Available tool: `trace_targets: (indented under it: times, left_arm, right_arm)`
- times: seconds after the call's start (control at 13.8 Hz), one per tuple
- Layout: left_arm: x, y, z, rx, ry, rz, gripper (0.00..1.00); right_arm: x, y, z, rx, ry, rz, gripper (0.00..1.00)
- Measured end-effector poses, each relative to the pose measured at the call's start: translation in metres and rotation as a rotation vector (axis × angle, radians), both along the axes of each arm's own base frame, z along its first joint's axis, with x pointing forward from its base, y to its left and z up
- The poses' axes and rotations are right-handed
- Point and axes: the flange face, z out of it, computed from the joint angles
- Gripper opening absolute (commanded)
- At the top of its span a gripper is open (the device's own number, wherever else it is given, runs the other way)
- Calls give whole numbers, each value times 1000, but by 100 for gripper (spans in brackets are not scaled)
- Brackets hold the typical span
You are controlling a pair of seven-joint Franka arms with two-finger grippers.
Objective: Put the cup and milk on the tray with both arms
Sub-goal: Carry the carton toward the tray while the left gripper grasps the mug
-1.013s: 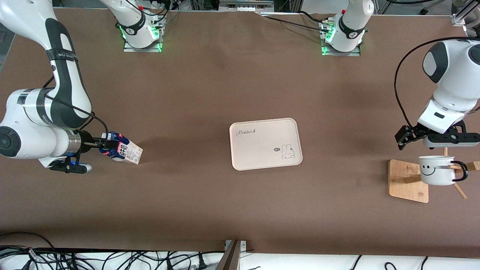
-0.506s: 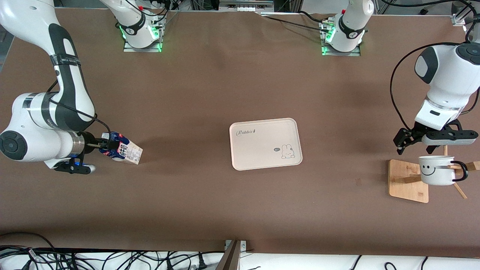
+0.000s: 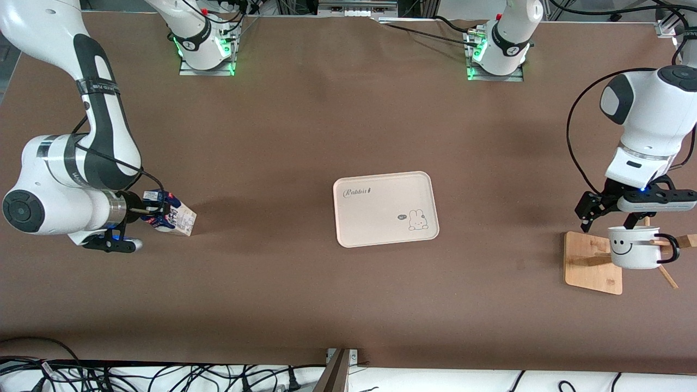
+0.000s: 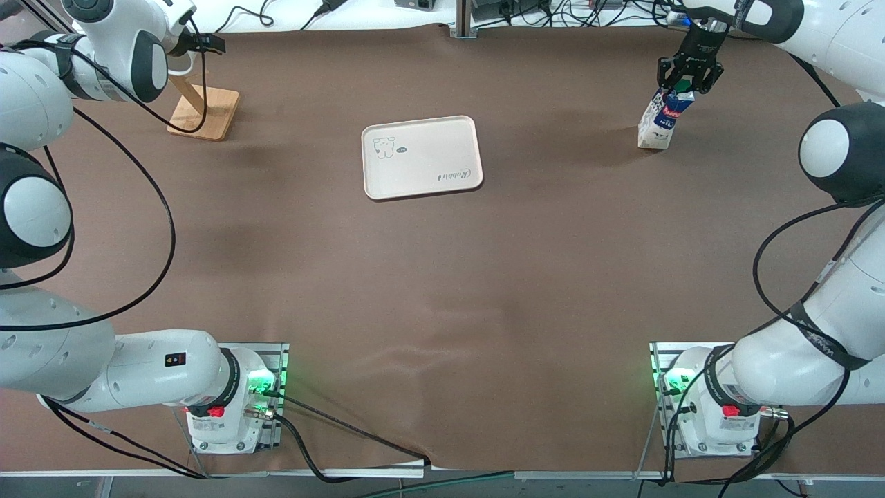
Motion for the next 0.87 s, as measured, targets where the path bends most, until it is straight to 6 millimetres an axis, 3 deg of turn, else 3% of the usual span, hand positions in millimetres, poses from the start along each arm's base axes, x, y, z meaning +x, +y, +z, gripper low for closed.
trace_targets:
  times: [0.29,0.43,0.65,0.87]
  left_arm:
    - [3,0,-5,-3,-28,-4,100]
    - [4,0,-9,-4,-30,-6,91]
    - [6,0,-13,-5,-47,-9,87]
    - [6,12,-19,-2,-48,6,88]
  right_arm:
    - [3,10,17,11,-25,20,38]
    - [-3,37,51,32,-37,62,37]
    - [-20,82,114,63,-93,134,37]
    - [-37,135,152,105,-140,227,36]
